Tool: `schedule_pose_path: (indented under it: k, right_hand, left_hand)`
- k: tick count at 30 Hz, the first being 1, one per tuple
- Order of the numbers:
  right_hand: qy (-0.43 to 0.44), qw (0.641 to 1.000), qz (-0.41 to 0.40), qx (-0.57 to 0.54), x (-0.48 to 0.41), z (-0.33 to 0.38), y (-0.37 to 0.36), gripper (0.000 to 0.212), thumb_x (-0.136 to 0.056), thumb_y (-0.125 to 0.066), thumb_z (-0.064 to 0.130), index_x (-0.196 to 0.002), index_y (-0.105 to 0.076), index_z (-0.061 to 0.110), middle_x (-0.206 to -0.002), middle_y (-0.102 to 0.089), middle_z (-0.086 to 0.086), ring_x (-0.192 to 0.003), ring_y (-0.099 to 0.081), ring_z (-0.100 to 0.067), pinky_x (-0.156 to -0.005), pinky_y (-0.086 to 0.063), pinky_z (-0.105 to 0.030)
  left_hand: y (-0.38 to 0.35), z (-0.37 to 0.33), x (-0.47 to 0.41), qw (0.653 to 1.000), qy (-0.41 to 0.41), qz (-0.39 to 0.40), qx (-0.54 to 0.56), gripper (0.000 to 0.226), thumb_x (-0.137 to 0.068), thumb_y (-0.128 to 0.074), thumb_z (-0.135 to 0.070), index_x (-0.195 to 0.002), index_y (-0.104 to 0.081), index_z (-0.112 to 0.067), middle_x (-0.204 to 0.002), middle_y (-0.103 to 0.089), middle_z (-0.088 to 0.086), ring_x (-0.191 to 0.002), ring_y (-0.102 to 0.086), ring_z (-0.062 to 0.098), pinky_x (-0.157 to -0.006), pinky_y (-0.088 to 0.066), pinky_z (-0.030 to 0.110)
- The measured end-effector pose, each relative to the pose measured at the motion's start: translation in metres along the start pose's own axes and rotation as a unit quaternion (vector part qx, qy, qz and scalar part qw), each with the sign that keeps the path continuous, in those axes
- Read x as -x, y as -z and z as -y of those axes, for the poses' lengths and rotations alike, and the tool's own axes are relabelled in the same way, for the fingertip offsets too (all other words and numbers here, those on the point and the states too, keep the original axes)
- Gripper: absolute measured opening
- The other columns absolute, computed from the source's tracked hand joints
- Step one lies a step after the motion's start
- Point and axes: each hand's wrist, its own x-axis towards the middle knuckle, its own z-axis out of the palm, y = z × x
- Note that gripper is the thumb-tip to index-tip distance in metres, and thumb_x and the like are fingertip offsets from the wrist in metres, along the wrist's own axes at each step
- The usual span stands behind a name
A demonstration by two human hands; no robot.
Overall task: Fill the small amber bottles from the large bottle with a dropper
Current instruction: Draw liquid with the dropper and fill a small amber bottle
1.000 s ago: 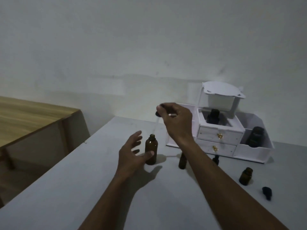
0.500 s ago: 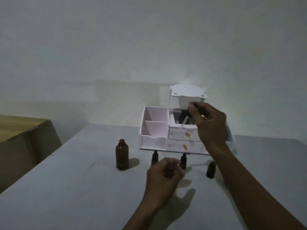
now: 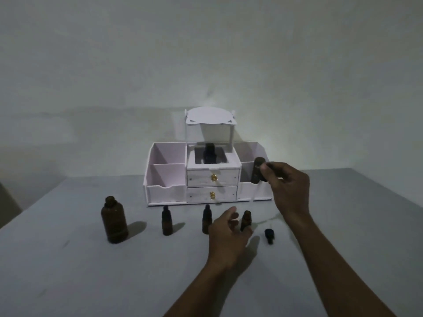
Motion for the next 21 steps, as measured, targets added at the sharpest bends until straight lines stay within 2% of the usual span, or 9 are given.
schedule_pose_path:
  k: [2,5,9,12,15,18,21]
  right_hand:
    - [-0.007,1.000,-0.006,0.008,0.002,-0.009,-0.001,0.016,-0.087,-0.074,0.022,-0.099,-0.077,0.013,-0.082,-0.070,0.010,-0.070,-0.066,0.011,-0.069,-0.053,-0.007]
    - [-0.012,1.000,-0.005,0.019,0.005,-0.015,-0.004,0.018,-0.087,-0.073,0.024,-0.101,-0.076,0.013,-0.086,-0.071,0.008,-0.070,-0.065,0.012,-0.067,-0.049,-0.002]
    - [-0.016,1.000,-0.001,0.022,0.006,-0.018,-0.007,0.018,-0.087,-0.073,0.024,-0.100,-0.076,0.013,-0.084,-0.070,0.010,-0.072,-0.064,0.016,-0.066,-0.047,-0.001]
    - [-0.019,1.000,-0.001,0.021,0.007,-0.017,-0.008,0.017,-0.087,-0.073,0.023,-0.099,-0.077,0.012,-0.081,-0.070,0.010,-0.071,-0.063,0.016,-0.065,-0.046,0.000]
    - [-0.024,0.999,-0.001,0.027,0.008,-0.017,-0.009,0.019,-0.087,-0.073,0.025,-0.101,-0.077,0.013,-0.084,-0.070,0.010,-0.070,-0.063,0.015,-0.065,-0.046,0.001]
    - [-0.025,0.999,0.001,0.031,0.010,-0.016,-0.010,0.017,-0.086,-0.074,0.026,-0.099,-0.077,0.015,-0.084,-0.070,0.011,-0.070,-0.063,0.013,-0.066,-0.046,0.002]
    - [-0.015,0.999,0.001,0.036,0.012,-0.014,-0.011,0.014,-0.085,-0.075,0.025,-0.095,-0.077,0.015,-0.080,-0.070,0.009,-0.069,-0.064,0.012,-0.066,-0.045,0.002]
  left_hand:
    - [-0.003,-0.001,-0.005,1.000,0.003,-0.005,-0.003,0.078,-0.080,-0.086,-0.025,-0.147,-0.047,-0.026,-0.143,-0.056,-0.008,-0.121,-0.055,0.007,-0.101,-0.049,0.029]
    - [-0.006,-0.002,-0.012,1.000,0.001,-0.003,-0.012,0.077,-0.079,-0.086,-0.025,-0.146,-0.049,-0.023,-0.141,-0.056,-0.007,-0.118,-0.054,0.007,-0.098,-0.049,0.028]
    - [-0.004,-0.003,-0.019,0.999,-0.023,0.002,-0.037,0.070,-0.080,-0.085,-0.023,-0.143,-0.054,-0.018,-0.139,-0.060,-0.001,-0.107,-0.051,0.004,-0.086,-0.043,0.016]
    - [-0.003,-0.005,-0.016,0.998,-0.025,0.012,-0.058,0.065,-0.080,-0.085,-0.024,-0.139,-0.058,-0.016,-0.135,-0.064,-0.001,-0.104,-0.053,0.002,-0.089,-0.043,0.016]
    - [-0.004,-0.006,-0.014,0.996,-0.025,0.014,-0.083,0.043,-0.084,-0.082,-0.025,-0.124,-0.068,-0.018,-0.117,-0.068,-0.007,-0.100,-0.055,0.004,-0.102,-0.047,0.024]
    - [-0.005,-0.006,-0.012,0.996,-0.021,0.014,-0.085,0.031,-0.088,-0.077,-0.021,-0.117,-0.069,-0.017,-0.105,-0.060,-0.012,-0.101,-0.053,0.007,-0.093,-0.042,0.019]
    - [-0.005,-0.004,-0.012,0.995,-0.025,0.013,-0.091,0.031,-0.089,-0.076,-0.019,-0.119,-0.069,-0.017,-0.111,-0.064,-0.008,-0.100,-0.053,0.007,-0.090,-0.039,0.019]
